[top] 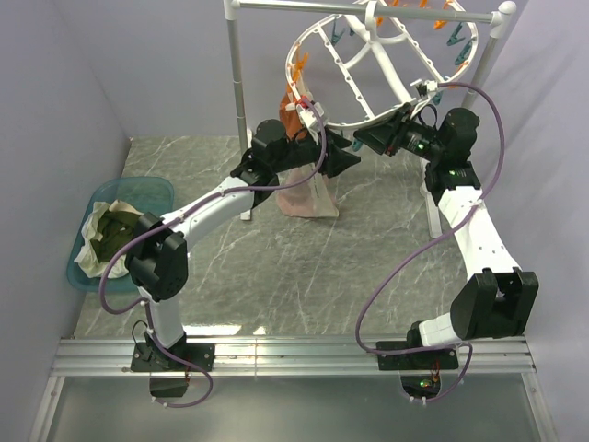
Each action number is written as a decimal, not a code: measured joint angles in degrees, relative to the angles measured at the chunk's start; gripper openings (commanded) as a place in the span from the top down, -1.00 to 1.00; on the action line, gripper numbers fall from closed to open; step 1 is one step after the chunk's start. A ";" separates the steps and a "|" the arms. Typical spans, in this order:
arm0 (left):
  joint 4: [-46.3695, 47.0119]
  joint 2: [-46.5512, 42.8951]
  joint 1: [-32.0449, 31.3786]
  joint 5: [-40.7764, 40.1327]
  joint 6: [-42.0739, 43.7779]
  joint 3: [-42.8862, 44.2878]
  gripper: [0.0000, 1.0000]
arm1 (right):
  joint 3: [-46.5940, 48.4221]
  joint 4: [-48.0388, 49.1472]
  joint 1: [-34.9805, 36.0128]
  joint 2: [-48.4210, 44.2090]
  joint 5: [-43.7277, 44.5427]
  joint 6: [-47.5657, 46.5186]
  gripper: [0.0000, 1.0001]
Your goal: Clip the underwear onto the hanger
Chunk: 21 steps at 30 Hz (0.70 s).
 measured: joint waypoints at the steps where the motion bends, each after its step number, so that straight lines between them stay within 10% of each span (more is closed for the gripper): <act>1: -0.42 0.00 -0.07 -0.15 0.02 0.17 -0.24 | 0.02 -0.07 0.11 0.00 0.31 -0.17 1.00; 9: -1.79 0.11 -0.76 -1.22 -0.15 2.58 -0.13 | 0.00 -1.25 1.55 -0.26 3.06 -2.36 1.00; 18: -1.95 2.62 -0.55 -1.51 -3.34 6.08 0.57 | 0.83 -2.58 1.73 -0.57 3.78 -2.25 0.95; 21: -1.84 2.69 -0.13 -0.74 -5.22 6.25 0.72 | 1.05 -2.84 1.68 -0.57 3.67 -1.66 0.51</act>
